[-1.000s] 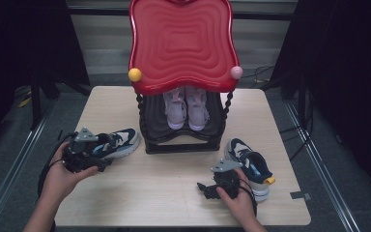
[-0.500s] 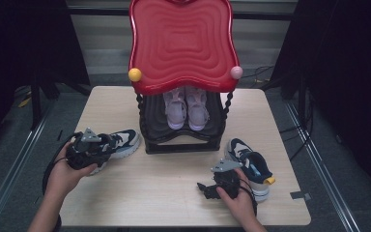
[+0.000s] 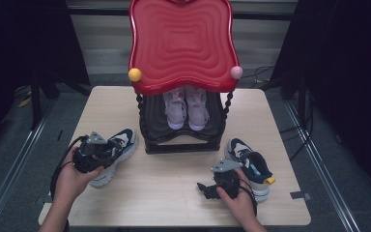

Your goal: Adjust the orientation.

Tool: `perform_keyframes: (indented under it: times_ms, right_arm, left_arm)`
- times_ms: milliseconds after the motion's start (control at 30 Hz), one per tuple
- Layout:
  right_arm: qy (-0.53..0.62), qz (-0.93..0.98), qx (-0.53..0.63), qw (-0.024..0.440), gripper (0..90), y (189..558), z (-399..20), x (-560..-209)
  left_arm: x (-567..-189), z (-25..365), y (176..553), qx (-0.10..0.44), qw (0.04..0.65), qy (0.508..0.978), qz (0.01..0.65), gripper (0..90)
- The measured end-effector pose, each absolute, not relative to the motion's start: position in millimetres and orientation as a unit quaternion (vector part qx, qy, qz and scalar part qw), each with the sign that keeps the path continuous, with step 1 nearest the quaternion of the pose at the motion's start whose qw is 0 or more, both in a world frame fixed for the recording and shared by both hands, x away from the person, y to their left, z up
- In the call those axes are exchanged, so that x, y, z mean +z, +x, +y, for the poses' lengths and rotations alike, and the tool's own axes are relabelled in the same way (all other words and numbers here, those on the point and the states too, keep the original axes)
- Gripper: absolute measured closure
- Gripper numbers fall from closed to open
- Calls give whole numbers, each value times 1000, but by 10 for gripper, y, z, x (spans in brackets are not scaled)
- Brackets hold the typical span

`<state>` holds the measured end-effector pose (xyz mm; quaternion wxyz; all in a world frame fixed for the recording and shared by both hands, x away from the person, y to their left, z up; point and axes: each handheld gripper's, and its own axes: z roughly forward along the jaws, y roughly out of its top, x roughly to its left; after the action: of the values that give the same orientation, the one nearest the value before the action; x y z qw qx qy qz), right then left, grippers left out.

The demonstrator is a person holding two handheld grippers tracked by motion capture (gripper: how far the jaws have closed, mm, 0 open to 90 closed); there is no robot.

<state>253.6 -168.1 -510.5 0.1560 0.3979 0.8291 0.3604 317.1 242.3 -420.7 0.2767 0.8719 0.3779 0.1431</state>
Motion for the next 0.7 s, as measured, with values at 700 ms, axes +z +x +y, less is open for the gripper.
perform_keyframes:
  times_ms: [700]
  right_arm:
    - [395,831,359,157,132,2536,-1682,-5103]
  left_arm:
    - [-4218,2569,3075,132,265,880,372,527]
